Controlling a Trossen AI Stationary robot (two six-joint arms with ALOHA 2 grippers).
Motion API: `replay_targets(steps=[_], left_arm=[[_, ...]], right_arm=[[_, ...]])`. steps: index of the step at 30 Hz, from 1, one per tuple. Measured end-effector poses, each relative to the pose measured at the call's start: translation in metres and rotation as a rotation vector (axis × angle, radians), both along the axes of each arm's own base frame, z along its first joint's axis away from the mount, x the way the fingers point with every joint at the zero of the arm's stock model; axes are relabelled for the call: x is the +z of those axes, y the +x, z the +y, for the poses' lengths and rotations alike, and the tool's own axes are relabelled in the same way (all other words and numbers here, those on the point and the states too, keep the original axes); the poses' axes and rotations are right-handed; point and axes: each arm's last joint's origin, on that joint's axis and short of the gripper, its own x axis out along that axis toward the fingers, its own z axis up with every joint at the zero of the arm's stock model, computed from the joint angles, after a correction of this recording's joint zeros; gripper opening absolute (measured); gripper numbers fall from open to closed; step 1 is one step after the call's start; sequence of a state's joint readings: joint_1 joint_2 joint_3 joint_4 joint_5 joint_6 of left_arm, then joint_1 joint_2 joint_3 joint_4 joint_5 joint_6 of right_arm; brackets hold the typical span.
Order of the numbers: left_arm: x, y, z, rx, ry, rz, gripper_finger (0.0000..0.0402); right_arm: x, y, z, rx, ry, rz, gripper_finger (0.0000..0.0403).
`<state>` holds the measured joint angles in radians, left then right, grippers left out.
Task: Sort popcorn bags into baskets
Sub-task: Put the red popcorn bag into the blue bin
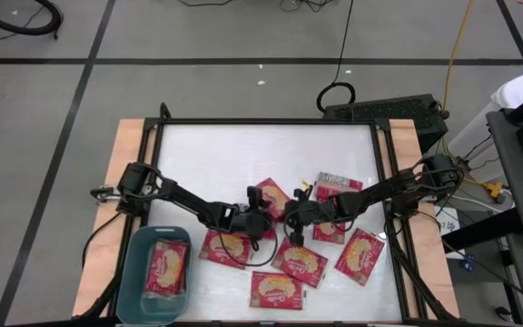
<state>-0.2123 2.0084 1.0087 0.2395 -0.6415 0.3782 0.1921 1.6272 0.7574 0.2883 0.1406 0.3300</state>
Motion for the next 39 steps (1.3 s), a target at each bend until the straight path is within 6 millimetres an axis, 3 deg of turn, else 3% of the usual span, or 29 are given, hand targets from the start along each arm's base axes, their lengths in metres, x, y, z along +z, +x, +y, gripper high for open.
replay_targets(steps=[6, 10, 16, 21, 28, 34, 39], left_arm=[[0.006, -0.002, -0.006, -0.027, 0.078, 0.006, 0.0068], [0.018, -0.006, -0.014, -0.068, 0.092, 0.014, 0.0018], [0.044, -0.016, -0.031, -0.157, 0.177, 0.026, 0.0040], [0.066, -0.029, -0.057, -0.389, 0.430, 0.114, 0.0048], [0.094, -0.050, -0.087, -0.576, 0.712, 0.167, 0.0050], [0.114, -0.055, -0.102, -0.606, 0.848, 0.094, 0.0050], [0.116, -0.054, -0.103, -0.626, 0.917, 0.105, 0.0051]], right_arm=[[0.004, -0.001, 0.001, 0.027, 0.035, -0.002, 0.0001], [0.017, -0.006, 0.001, 0.054, 0.084, -0.021, 0.0023], [0.038, -0.023, 0.006, -0.020, 0.244, -0.105, 0.0092], [0.033, -0.041, 0.007, -0.129, 0.359, -0.194, 0.0159], [0.024, -0.057, 0.004, -0.125, 0.523, -0.414, 0.0236], [0.021, -0.061, 0.003, -0.131, 0.565, -0.494, 0.0266], [0.016, -0.047, 0.006, -0.129, 0.550, -0.519, 0.0264]])
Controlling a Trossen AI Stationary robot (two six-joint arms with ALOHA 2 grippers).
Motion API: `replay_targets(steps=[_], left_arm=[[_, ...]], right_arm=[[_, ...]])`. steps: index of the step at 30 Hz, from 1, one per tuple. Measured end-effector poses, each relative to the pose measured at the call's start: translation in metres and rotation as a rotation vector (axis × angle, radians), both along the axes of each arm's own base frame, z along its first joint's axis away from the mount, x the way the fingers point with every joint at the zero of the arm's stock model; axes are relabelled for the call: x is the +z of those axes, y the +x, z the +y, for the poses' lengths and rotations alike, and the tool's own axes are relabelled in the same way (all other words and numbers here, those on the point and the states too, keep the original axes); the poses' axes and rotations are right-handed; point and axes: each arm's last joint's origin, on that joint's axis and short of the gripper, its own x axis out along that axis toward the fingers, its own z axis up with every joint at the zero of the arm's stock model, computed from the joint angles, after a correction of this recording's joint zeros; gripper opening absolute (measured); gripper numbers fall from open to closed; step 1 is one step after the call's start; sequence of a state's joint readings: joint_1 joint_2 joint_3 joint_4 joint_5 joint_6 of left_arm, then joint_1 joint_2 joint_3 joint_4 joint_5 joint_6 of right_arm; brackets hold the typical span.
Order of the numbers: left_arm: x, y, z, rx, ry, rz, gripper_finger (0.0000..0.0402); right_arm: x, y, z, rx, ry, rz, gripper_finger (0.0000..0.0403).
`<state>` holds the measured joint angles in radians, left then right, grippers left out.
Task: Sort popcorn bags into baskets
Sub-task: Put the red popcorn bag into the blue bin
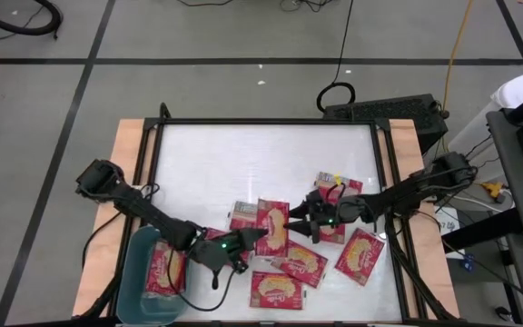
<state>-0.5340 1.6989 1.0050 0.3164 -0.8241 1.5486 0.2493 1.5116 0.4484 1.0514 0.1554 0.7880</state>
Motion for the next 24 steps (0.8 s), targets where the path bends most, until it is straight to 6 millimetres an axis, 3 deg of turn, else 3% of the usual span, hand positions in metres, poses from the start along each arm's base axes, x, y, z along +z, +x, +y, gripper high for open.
replay_targets(steps=[7, 17, 20, 24], left_arm=[[0.000, 0.001, 0.004, 0.050, 0.018, -0.002, 0.0051], [0.000, 0.000, 0.007, 0.195, -0.186, -0.116, 0.0057], [0.001, -0.001, 0.005, 0.208, -0.207, -0.133, 0.0083], [0.002, -0.002, 0.003, 0.232, -0.228, -0.158, 0.0139]], right_arm=[[0.007, 0.016, 0.005, 0.033, -0.048, -0.146, 0.0223], [0.016, 0.015, 0.000, 0.009, -0.134, -0.216, 0.0052], [0.020, 0.014, -0.003, 0.000, -0.169, -0.234, 0.0020], [0.027, 0.013, -0.006, 0.013, -0.212, -0.263, 0.0007]])
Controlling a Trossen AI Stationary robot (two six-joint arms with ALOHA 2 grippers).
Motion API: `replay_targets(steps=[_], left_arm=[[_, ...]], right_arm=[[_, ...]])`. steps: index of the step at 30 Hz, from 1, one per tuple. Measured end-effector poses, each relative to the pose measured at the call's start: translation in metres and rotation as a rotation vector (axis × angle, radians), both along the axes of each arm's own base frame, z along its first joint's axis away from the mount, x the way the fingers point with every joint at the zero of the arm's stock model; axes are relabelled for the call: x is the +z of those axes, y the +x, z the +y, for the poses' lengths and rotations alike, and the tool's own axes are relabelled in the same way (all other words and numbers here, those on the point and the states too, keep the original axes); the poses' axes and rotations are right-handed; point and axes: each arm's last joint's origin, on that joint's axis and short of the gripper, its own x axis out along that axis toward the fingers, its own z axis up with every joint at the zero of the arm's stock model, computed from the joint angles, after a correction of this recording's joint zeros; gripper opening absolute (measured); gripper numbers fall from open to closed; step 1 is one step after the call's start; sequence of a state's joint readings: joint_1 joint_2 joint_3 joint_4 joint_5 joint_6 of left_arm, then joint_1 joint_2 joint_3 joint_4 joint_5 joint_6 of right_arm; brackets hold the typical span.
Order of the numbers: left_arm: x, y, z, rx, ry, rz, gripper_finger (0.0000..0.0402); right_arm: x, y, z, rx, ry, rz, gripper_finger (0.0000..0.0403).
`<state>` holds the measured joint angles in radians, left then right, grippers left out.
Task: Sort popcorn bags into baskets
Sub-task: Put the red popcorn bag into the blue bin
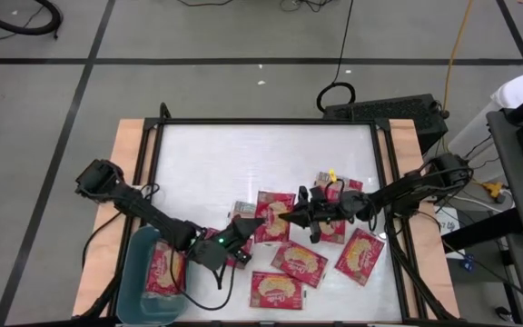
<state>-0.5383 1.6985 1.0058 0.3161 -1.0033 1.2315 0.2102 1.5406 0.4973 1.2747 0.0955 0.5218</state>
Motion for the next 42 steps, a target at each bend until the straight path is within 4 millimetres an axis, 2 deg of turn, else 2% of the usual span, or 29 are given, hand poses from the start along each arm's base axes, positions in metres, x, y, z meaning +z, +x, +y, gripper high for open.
replay_targets(steps=[6, 11, 14, 18, 22, 25, 29, 35, 39, 42], left_arm=[[0.006, -0.005, -0.001, 0.072, -0.022, -0.049, 0.0221], [0.026, -0.015, 0.001, 0.111, -0.183, -0.179, 0.0252], [0.039, -0.025, 0.003, 0.118, -0.326, -0.252, 0.0252], [0.057, -0.038, 0.010, 0.121, -0.614, -0.370, 0.0229], [0.069, -0.043, 0.023, 0.157, -0.998, -0.504, 0.0190], [0.068, -0.037, 0.031, 0.169, -1.288, -0.544, 0.0164], [0.062, -0.026, 0.040, 0.155, -1.576, -0.475, 0.0151], [0.048, -0.009, 0.048, 0.205, -1.671, -0.485, 0.0187], [0.040, 0.000, 0.048, 0.202, -1.693, -0.507, 0.0224], [0.039, 0.002, 0.046, 0.192, -1.697, -0.509, 0.0234]], right_arm=[[0.007, -0.002, -0.004, 0.001, -0.025, -0.021, 0.0015], [0.006, -0.003, -0.006, -0.008, -0.094, 0.028, 0.0012], [0.005, -0.004, -0.005, -0.012, -0.136, 0.034, 0.0012], [0.004, -0.005, -0.001, -0.004, -0.185, 0.033, 0.0012], [0.004, -0.006, 0.003, -0.010, -0.222, 0.026, 0.0012], [0.006, -0.007, 0.006, -0.055, -0.246, 0.010, 0.0012], [0.006, -0.008, 0.011, -0.097, -0.277, 0.011, 0.0012], [0.005, -0.010, 0.018, -0.094, -0.295, 0.018, 0.0011], [0.004, -0.012, 0.023, -0.120, -0.318, 0.028, 0.0011], [0.004, -0.012, 0.024, -0.125, -0.342, 0.025, 0.0011]])
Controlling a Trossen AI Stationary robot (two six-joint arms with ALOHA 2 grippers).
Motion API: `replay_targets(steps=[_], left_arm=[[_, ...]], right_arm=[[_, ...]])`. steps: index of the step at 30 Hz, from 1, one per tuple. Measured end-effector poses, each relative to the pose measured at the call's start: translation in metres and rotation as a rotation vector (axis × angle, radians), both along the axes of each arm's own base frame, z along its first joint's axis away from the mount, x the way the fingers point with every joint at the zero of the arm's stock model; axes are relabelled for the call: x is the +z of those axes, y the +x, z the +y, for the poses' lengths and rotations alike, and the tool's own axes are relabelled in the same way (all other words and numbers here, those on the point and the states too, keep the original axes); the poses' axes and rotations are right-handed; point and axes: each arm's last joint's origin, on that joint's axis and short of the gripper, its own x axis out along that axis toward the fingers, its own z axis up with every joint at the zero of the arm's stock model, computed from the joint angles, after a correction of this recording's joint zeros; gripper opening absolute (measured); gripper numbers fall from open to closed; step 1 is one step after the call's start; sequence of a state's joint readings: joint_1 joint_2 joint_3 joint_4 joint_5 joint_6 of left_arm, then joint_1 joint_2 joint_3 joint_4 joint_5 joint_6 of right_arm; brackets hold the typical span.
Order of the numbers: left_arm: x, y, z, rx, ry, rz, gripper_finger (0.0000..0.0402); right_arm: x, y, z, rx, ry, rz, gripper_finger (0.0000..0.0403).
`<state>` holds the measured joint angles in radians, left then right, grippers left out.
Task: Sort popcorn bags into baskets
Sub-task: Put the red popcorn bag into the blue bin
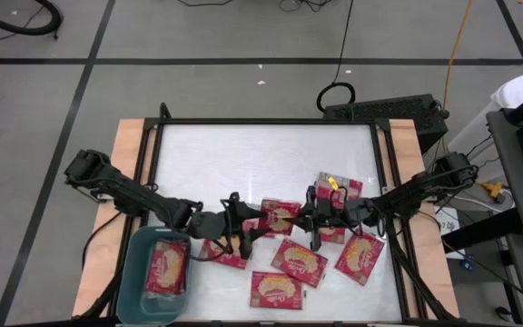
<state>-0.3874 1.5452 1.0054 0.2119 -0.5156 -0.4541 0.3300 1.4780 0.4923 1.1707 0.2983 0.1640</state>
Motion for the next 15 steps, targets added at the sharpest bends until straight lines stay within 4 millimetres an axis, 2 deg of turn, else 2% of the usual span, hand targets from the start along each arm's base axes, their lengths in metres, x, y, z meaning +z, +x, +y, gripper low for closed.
replay_targets(steps=[4, 10, 15], left_arm=[[0.002, -0.002, -0.001, -0.003, 0.001, 0.001, 0.0224], [0.026, -0.027, -0.007, -0.013, 0.035, -0.013, 0.0184], [0.028, -0.034, -0.003, 0.033, 0.050, 0.018, 0.0163]], right_arm=[[0.000, 0.000, 0.000, 0.006, 0.000, -0.005, 0.0011], [0.002, 0.000, 0.001, 0.024, -0.025, -0.017, 0.0011], [0.002, 0.000, 0.001, 0.019, -0.033, -0.017, 0.0011]])
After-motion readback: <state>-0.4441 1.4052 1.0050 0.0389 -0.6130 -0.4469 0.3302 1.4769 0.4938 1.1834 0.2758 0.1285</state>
